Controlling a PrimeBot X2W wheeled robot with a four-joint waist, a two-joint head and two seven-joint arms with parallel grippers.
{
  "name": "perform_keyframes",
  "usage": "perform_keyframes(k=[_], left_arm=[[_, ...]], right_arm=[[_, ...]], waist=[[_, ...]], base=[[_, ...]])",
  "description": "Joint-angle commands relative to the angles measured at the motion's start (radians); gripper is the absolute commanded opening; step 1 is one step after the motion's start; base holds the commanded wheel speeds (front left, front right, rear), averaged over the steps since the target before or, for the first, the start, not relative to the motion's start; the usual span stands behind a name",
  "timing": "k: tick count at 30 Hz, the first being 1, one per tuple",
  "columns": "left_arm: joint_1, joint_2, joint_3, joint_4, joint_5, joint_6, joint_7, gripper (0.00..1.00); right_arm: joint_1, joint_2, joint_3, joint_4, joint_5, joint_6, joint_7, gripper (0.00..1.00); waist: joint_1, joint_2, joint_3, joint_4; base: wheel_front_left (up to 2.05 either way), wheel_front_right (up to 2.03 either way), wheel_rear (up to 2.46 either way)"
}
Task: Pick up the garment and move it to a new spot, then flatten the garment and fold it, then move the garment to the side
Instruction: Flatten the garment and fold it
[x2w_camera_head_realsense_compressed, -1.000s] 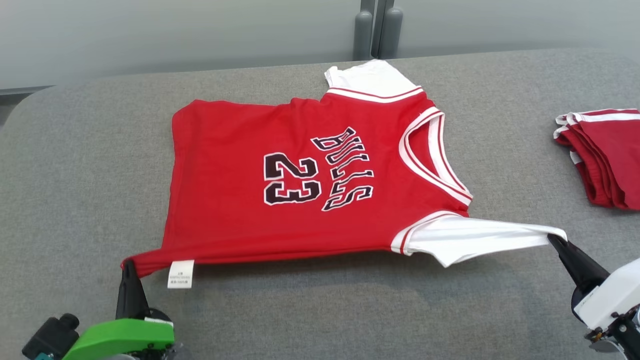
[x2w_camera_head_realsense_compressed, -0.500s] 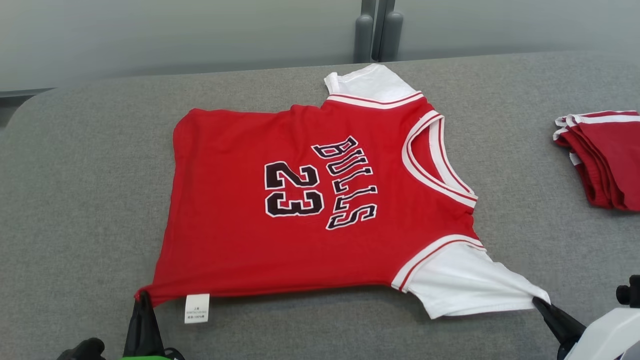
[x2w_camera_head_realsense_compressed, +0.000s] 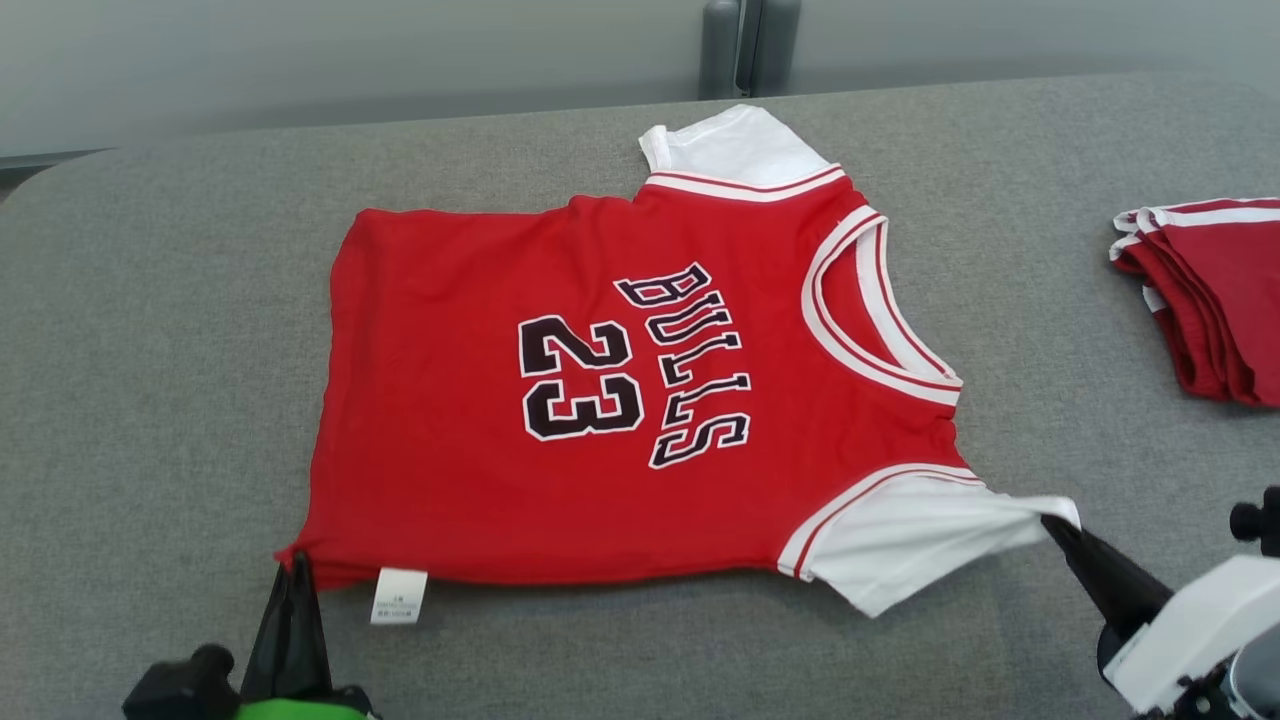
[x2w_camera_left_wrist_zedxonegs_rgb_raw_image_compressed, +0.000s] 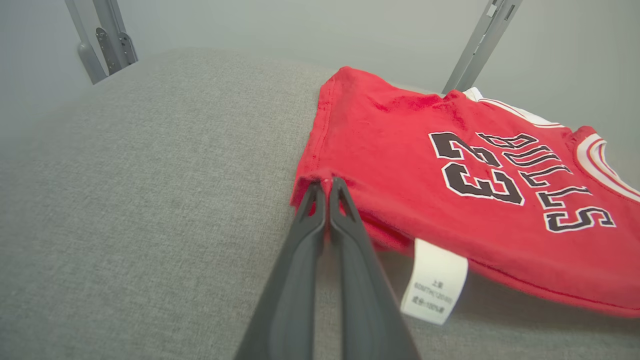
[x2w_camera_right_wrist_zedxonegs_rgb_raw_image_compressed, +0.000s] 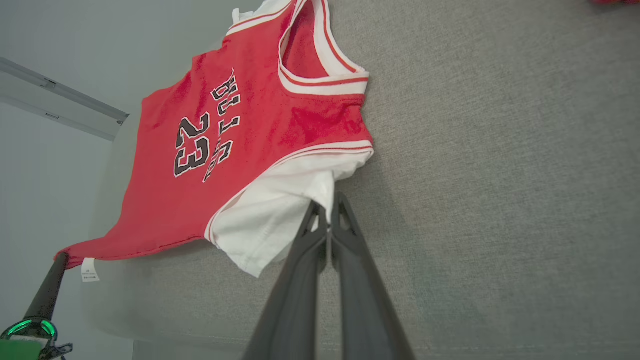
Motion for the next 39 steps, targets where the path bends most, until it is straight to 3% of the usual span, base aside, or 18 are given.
perform_keyframes(k=[1,11,23,39], left_arm=[[-0.05,0.018,-0.008,-0.002,0.021,0.002,0.012,0.0],[-0.285,0.058,-0.093,0.105,0.126,-0.016,0.111,0.0],[-0.514,0.038,-0.132,0.318,0.16,-0.033,0.144,0.0],[-0.615,0.035,-0.149,0.478,0.162,-0.048,0.12,0.0]], right_arm=[[-0.049,-0.001,0.003,0.012,0.01,0.0,-0.014,0.0],[-0.315,-0.001,0.04,0.177,-0.03,0.0,-0.011,0.0],[-0.581,-0.001,0.09,0.457,-0.109,0.0,-0.012,0.0],[-0.811,-0.001,0.067,0.739,-0.168,0.0,-0.186,0.0]], waist=[[0.0001,0.0,0.008,0.001],[0.0001,0.0,0.039,0.02],[0.0001,0.0,0.102,0.03],[0.0001,0.0,0.148,0.047]], base=[[0.0,0.0,0.0],[0.0,0.0,0.0],[0.0,0.0,0.0],[0.0,0.0,0.0]])
